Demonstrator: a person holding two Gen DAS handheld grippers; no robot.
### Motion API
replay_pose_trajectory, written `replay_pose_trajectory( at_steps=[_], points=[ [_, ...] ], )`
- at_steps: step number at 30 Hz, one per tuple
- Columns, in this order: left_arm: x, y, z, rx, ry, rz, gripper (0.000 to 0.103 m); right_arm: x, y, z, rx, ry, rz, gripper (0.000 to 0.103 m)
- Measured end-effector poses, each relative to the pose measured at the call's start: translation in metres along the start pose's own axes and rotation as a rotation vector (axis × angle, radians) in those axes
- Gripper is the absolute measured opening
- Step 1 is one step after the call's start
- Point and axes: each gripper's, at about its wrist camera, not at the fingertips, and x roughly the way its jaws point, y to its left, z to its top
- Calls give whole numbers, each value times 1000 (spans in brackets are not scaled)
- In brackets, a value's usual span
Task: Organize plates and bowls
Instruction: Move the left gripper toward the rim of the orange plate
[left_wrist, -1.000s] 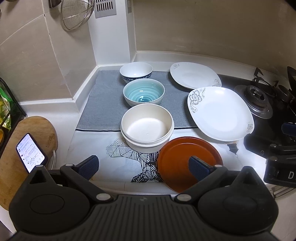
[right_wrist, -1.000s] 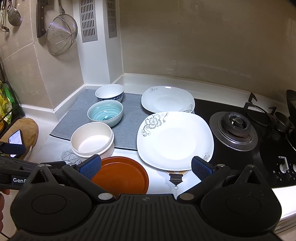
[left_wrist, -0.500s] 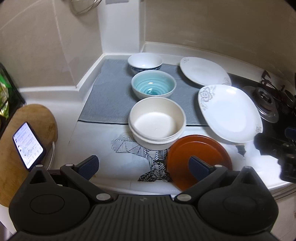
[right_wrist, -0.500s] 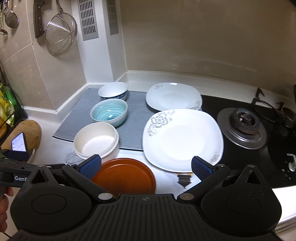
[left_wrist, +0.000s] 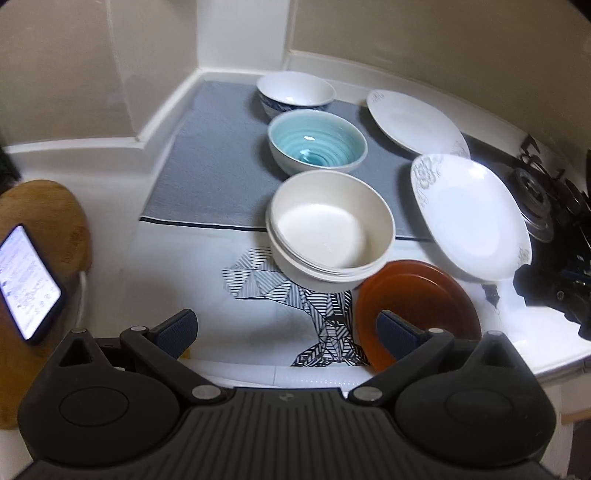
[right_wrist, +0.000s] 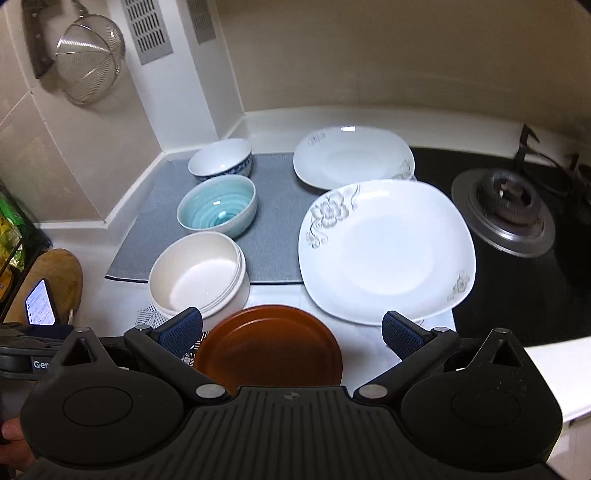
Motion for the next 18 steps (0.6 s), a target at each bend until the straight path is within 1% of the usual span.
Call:
replay_pose_trajectory(
  at_steps=[5,7,9,12,14,15,17,18],
  points=[
    [10,-11,4,14,16,-20,103,8,-13,8,4,15,-2,103],
    [18,-14,5,-2,29,-30,103,18,-23,15,1,41,21,103],
    [26,-18,4,-27,36,-45,103,35,-34,17,-2,107,81,103],
    [39,-26,-1,-76,77,-70,103,62,-51,11,-6,234,149,103],
    [47,-35,-3,-84,106,-82,102,78,-59,6,0,291,190,102],
    [51,-38,-3,-88,114,-83,98,85,-62,5,3,312,206,102],
    [57,-43,-4,-100,131,-79,93,97,-65,4,0,350,236,93],
    [59,-44,-5,-106,139,-80,90,102,-65,4,-6,366,250,92]
  ],
)
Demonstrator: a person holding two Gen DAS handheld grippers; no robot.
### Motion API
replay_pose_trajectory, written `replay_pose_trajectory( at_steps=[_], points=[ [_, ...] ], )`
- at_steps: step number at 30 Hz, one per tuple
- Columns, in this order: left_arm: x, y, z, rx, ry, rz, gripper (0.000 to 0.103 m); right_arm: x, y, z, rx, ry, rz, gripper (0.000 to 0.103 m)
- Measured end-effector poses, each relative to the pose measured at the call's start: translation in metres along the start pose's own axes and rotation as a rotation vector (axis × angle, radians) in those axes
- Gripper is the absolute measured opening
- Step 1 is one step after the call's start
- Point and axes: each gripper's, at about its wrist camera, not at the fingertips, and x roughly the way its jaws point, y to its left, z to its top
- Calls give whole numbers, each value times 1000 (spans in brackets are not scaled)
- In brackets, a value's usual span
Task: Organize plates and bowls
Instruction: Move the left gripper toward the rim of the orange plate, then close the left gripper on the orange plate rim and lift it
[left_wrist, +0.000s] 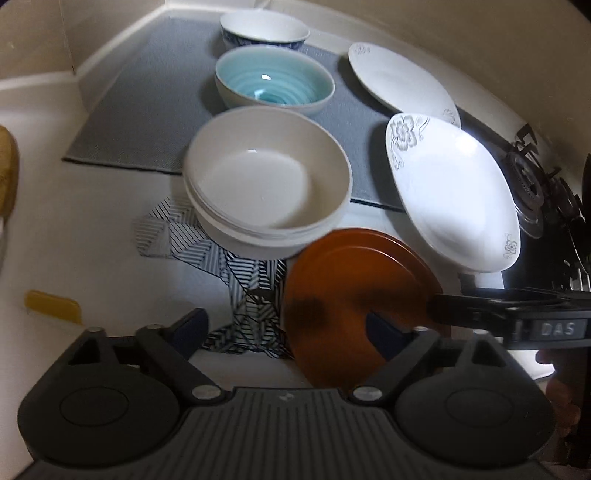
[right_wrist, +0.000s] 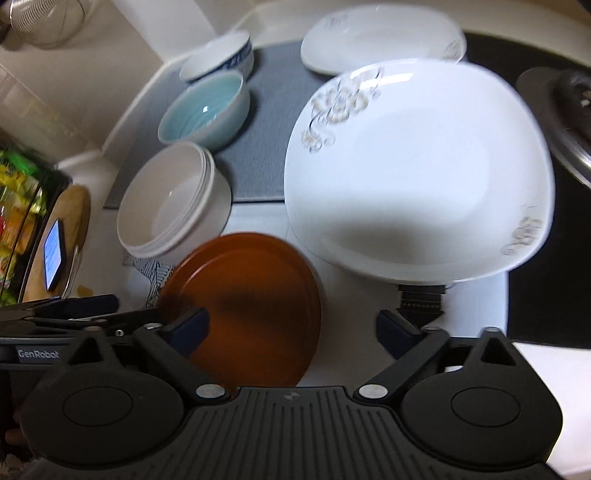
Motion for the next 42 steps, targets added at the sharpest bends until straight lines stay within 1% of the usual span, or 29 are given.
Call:
replay_pose_trajectory(
  at_steps=[3,5,7,10,13,15,16,17,18,19,20,21,23,26,33,42],
  points=[
    [8,-2,0,-10,28,-1,84,6,-1,1,-17,35,23,89],
    [11,-3,1,-4,44,-1,82,11,-3,0,-16,54,19,88],
    [14,-5,3,14,44,-2,81,18,-5,3,-10,70,1,88],
    [17,-8,5,49,33,-16,80,20,0,2,-51,72,-10,89],
    [24,-12,6,71,45,-43,70,20,5,1,-96,81,-37,89],
    [28,-16,5,88,55,-50,54,20,7,0,-114,82,-54,85],
    [29,-17,5,94,58,-49,51,19,7,0,-117,81,-62,79],
    [30,-17,5,97,56,-47,42,19,8,0,-121,77,-74,70],
    [30,-16,4,93,56,-53,30,18,9,1,-127,72,-85,60],
    [30,-15,4,84,60,-53,28,17,10,1,-133,66,-90,40],
    [30,-13,5,73,60,-58,27,18,10,1,-129,64,-110,29],
    [30,-11,5,65,64,-61,22,19,10,1,-125,60,-128,26],
    [29,-7,5,42,65,-68,20,18,8,2,-114,60,-126,19],
    [26,-4,3,36,66,-82,20,14,7,3,-93,61,-116,16],
    [18,-4,-3,45,52,-114,20,-5,15,6,-132,22,-129,11],
    [15,-5,-8,38,37,-150,20,-26,29,9,-230,-38,-134,7]
  ],
)
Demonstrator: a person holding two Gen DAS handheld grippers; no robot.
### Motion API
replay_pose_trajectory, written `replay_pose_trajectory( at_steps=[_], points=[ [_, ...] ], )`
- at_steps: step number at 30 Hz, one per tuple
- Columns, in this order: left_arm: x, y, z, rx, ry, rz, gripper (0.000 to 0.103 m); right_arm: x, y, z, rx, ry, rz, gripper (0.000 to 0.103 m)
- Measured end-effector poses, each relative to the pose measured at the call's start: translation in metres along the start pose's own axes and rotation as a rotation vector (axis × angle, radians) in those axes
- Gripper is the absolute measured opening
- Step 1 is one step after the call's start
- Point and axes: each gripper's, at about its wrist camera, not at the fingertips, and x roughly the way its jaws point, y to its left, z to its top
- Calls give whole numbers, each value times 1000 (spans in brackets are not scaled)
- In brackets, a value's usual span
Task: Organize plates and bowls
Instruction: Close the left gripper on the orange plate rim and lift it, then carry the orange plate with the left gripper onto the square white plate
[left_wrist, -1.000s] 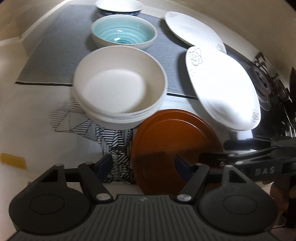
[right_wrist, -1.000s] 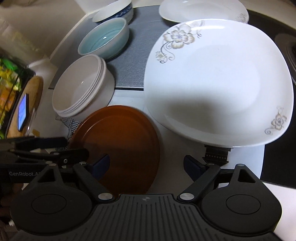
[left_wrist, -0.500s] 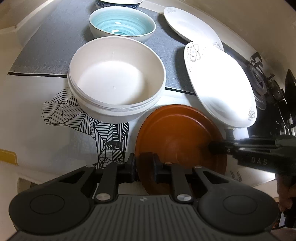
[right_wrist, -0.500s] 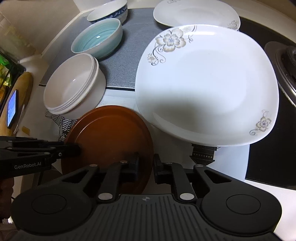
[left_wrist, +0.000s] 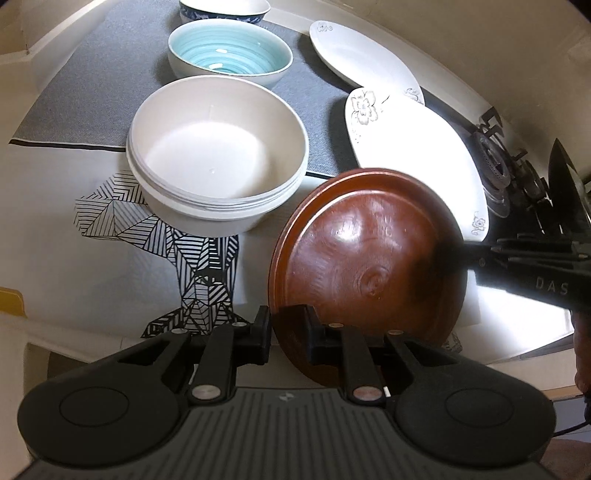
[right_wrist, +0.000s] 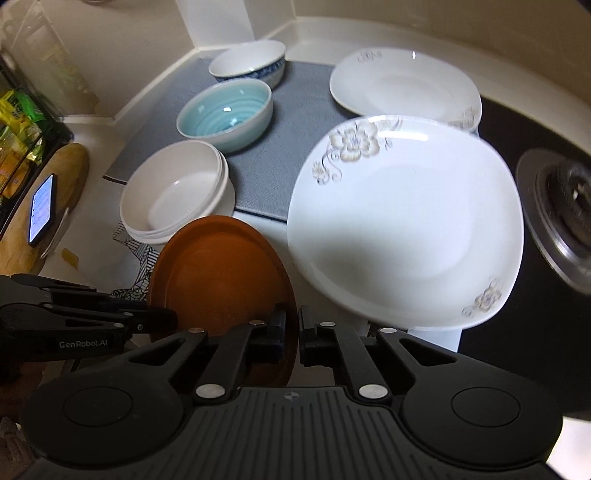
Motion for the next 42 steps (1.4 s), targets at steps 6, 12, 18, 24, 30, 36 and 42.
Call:
replay_pose_trajectory(
  at_steps=[6,12,18,24,30,36,42],
  points=[
    [-2,-10,1,17,-25,-18,20,-10,-3,12,-45,-52,-29,7],
    [1,-23,9,35,-41,-42,20,-10,-16,20,-54,-76,-64,7],
    [6,-40,22,65,-59,-65,20,-7,-37,31,-56,-87,-110,7],
    [17,-56,36,78,-64,-74,20,0,-57,39,-59,-84,-143,8],
    [30,-71,52,88,-64,-76,20,9,-77,48,-61,-70,-164,8],
    [43,-82,70,94,-77,-67,20,20,-94,56,-65,-59,-185,8],
    [54,-92,85,87,-103,-37,20,27,-107,66,-74,-60,-203,9]
  ],
)
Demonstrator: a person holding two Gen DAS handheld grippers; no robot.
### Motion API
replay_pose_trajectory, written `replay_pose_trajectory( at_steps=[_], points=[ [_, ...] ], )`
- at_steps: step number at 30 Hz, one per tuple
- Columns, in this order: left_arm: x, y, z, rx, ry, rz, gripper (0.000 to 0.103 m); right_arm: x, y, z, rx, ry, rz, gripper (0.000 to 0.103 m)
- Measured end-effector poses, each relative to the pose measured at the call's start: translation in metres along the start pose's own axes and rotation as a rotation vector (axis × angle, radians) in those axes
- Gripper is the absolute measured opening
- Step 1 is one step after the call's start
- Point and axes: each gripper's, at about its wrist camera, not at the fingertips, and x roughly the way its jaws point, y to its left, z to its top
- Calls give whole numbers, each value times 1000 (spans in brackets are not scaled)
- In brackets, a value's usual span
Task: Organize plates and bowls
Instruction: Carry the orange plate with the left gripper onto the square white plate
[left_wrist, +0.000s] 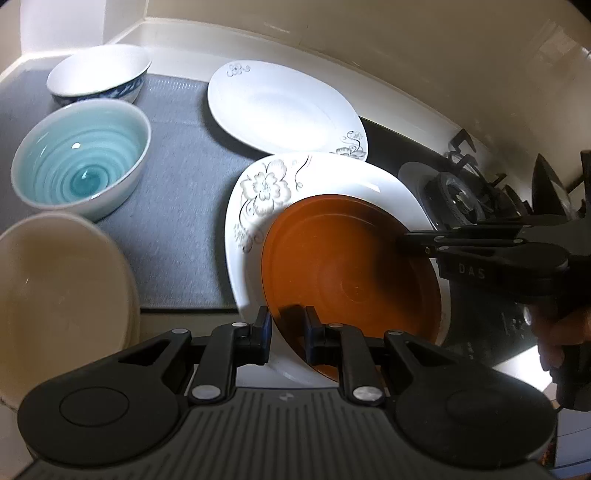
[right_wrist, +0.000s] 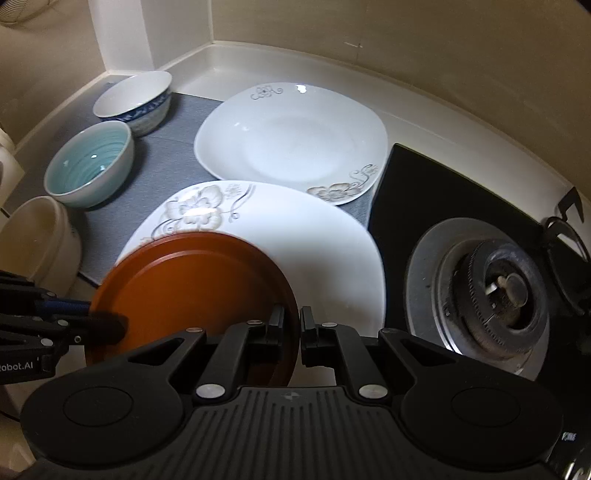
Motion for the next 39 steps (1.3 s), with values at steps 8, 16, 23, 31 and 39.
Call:
replay_pose_trajectory(
  at_steps=[8,16,23,31,39],
  points=[
    [2,-7,4,15,-55,86,28,8,-12,7,17,-11,-24,22],
    [-7,2,4,-35,-111,128,88,9,-32,22,69,-64,-63,61],
    [5,9,2,-83,-63,98,92,40,-46,35,84,-35,2,63],
    [14,-2,2,-44,-64,77,95,61,-39,42,55,10,58,65],
    [16,-11,1,-15,-53,66,95,67,-31,40,14,54,98,64]
  ],
)
